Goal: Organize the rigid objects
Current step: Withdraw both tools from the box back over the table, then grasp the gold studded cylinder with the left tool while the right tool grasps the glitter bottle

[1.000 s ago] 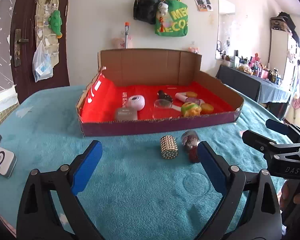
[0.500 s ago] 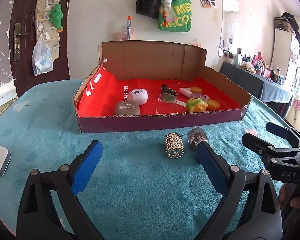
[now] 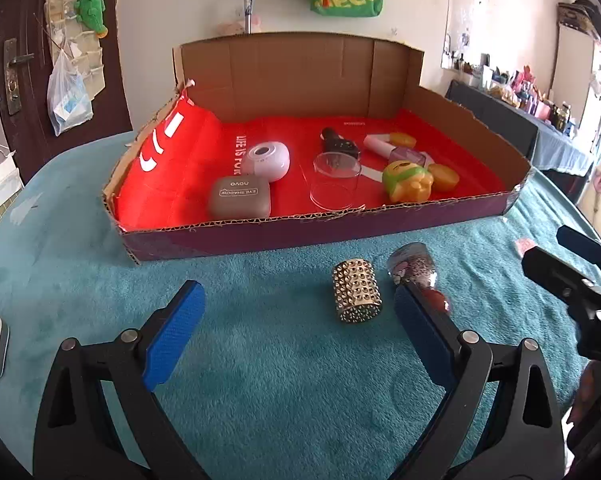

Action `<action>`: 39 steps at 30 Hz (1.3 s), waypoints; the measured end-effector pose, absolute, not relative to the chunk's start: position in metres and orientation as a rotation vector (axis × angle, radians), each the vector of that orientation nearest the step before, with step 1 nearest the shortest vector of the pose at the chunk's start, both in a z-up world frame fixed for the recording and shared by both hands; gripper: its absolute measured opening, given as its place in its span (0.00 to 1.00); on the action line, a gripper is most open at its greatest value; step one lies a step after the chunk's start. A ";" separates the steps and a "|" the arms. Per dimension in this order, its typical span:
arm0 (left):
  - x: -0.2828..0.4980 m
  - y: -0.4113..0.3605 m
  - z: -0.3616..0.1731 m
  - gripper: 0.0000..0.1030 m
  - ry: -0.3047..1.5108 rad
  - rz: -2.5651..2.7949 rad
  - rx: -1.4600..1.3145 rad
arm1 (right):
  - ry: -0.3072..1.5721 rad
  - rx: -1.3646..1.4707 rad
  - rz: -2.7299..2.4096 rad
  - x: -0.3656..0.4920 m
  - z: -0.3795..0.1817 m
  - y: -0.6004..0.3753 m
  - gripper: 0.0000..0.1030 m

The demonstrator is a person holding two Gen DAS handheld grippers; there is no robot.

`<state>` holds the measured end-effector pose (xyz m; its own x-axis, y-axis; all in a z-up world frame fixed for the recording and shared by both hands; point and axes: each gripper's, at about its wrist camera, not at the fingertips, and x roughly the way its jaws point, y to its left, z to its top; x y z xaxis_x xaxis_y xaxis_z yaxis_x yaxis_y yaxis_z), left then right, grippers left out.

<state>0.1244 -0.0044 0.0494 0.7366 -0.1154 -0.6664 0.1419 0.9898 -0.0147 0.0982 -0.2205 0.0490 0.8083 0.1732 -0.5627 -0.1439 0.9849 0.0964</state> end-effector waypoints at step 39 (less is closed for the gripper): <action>0.146 0.018 0.057 0.94 0.797 -0.233 0.059 | 0.871 -0.077 0.306 0.152 0.033 -0.171 1.00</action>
